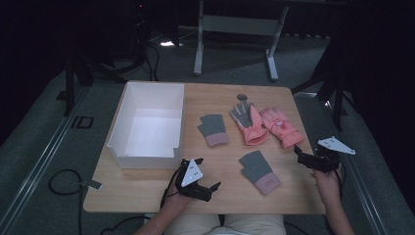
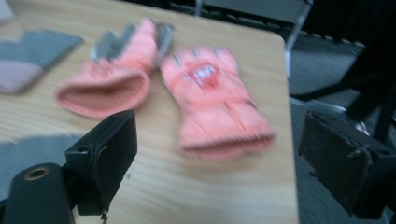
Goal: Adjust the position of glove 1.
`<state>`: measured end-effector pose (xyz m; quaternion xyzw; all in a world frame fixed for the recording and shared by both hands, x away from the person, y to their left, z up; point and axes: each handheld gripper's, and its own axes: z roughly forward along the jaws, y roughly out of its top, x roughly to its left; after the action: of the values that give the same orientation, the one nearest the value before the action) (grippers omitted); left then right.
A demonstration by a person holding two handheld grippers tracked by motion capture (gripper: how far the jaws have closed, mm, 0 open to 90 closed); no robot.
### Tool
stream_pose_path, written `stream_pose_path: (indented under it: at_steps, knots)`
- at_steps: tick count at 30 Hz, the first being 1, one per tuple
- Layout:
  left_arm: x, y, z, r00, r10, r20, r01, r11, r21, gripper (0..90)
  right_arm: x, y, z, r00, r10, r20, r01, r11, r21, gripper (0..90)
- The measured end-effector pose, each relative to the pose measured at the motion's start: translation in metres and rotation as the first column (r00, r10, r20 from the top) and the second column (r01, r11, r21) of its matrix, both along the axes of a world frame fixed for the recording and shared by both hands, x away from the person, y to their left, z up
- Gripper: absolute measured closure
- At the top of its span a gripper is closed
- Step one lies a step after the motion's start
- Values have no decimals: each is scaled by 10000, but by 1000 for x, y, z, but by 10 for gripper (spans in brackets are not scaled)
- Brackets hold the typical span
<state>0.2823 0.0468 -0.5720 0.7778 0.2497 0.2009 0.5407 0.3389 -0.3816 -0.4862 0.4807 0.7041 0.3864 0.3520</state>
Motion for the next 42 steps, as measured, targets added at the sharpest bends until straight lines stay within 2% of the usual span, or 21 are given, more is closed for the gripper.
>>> stream_pose_path:
  at_steps: [2,3,8,11,14,16,18,22,24,26,34,41,42]
  knots:
    - [0,0,0,10000,-9,4,9,10000,-13,0,1,3,2,10000,56,59,-56,10000,23,114]
    - [0,0,0,10000,-22,8,22,10000,-3,0,3,10,10,9996,153,243,-150,9998,-106,114]
    - [-1,0,0,9999,-98,21,98,9999,60,0,9,23,28,9983,143,568,-144,9999,6,128]
    - [-1,0,0,9999,-97,43,96,9999,90,0,15,29,39,9990,346,266,-354,9988,332,139]
    - [-1,0,0,9999,-104,86,104,9999,83,0,22,37,46,9988,470,-116,-467,9986,248,141]
    - [-2,0,0,9999,-112,73,111,9999,78,0,28,43,51,9976,648,-247,-632,9963,589,134]
    - [-2,0,0,9999,-133,49,133,9999,67,0,32,50,54,9982,549,-248,-531,9963,681,131]
    - [-2,0,0,9999,-127,49,127,9999,67,0,40,64,60,9966,803,-207,-775,9904,1148,108]
    - [-2,0,0,9999,-149,41,148,9999,78,0,43,73,62,9941,1042,-302,-1002,9887,1114,110]
    - [-2,0,0,9999,-149,37,149,9999,87,0,46,81,64,9917,1207,-437,-1155,9876,1059,148]
    - [-1,0,0,9998,-186,-21,186,9998,83,0,64,117,64,9744,2192,-499,-2144,9729,870,235]
    - [-2,0,0,9998,-203,43,202,9998,90,0,79,147,58,9577,2772,-778,-2719,9596,729,277]
    - [-2,0,0,9998,-203,43,202,9998,90,0,79,147,58,9577,2772,-778,-2719,9596,729,277]
